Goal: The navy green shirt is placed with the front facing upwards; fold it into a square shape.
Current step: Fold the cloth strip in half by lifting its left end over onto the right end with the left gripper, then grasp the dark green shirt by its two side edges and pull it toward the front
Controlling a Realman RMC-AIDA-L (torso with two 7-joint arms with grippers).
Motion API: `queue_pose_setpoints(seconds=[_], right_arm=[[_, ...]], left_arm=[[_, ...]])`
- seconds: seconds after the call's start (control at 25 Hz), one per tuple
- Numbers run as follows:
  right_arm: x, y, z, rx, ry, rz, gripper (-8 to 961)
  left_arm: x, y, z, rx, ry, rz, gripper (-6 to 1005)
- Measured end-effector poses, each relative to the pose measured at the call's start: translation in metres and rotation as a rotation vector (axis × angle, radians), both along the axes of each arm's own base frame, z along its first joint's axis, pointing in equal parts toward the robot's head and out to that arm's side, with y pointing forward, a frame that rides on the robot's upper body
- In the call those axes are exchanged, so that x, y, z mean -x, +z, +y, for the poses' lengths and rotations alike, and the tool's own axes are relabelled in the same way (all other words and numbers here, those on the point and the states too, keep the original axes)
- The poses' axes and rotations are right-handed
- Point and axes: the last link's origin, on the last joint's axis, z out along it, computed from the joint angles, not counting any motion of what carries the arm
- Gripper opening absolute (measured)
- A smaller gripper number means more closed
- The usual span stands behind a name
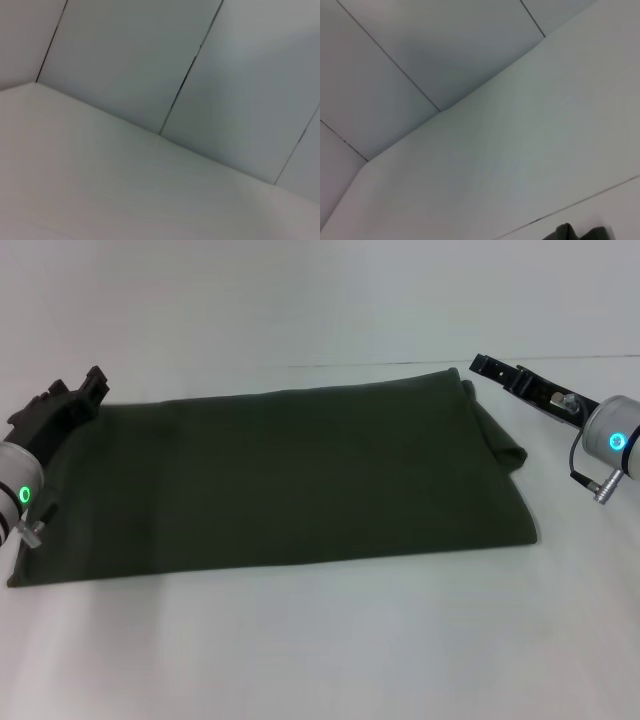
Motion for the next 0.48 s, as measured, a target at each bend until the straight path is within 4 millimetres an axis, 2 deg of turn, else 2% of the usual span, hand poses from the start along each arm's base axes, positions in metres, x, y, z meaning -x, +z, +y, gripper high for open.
queue_pose_setpoints(seconds=[0.24,0.48], right_arm=[[0.001,0.0,-0.003,0.002,0.021,0.019,849],[-0.001,0.003,-0.008,0.011,0.049,0.025,846]], left_arm=[[0.004,0.006,-0.002,-0.033,-0.011,0.11,573],[0.025,0.025,-0.013,-0.123,0.066,-0.047,573]])
